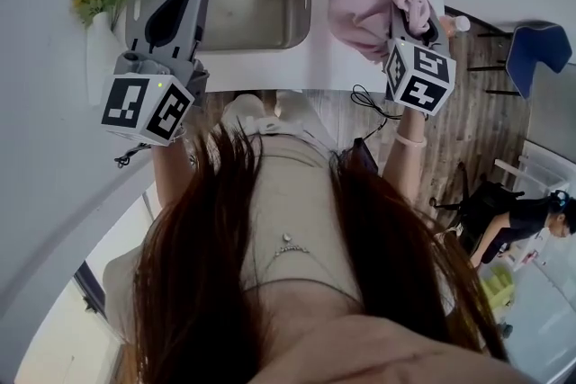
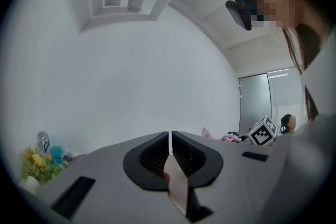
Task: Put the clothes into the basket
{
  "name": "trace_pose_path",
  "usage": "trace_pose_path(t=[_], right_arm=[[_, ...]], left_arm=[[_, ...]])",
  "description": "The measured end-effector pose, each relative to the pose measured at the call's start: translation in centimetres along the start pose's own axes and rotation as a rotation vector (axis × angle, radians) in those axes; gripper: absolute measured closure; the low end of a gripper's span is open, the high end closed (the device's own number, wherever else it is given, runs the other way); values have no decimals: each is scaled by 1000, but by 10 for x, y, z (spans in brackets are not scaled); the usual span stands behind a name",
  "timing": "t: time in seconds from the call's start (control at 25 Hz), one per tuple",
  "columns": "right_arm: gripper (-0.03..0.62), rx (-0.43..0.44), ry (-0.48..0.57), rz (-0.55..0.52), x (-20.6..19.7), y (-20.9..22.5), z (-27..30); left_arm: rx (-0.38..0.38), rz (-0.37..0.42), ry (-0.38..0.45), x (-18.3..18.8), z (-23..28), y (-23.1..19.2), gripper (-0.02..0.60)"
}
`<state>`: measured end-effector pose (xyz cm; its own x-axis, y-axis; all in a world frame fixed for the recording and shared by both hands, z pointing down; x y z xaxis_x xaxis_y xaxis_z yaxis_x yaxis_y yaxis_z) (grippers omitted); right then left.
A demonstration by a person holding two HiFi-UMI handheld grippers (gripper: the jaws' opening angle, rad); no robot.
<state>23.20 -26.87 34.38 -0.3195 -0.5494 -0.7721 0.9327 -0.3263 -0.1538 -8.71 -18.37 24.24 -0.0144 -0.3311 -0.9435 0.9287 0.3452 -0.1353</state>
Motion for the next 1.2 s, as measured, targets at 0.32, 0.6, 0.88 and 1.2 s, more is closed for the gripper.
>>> trace_pose_path(t=[0.32,0.6,0.88,1.2], right_arm=[[439,-51,84,-2,32,-1,-29],[439,-68,170,-22,63,-5,-60],[440,-58,242,-50,87,-13,-78],[441,-33,308,-93,112,-26,-93]], left_arm=[[-30,-6,12,5,0,-12,575],[-42,-20,27,6,-4,-17,575],[-33,-44,42,4,-8,-25,575],[-17,-61,52,4,-13,-31,575]])
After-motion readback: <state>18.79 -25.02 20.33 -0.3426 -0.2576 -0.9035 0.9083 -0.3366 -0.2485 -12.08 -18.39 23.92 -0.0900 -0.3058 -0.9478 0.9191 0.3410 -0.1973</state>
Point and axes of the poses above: the fingertips, and each gripper's own axes: z forward along the fingers, y to its right, x out of its top, the point moved 2 cm from there along -z, backward along the fingers, and after that the axes turned 13 degrees about -y, right-handed, at the moved point
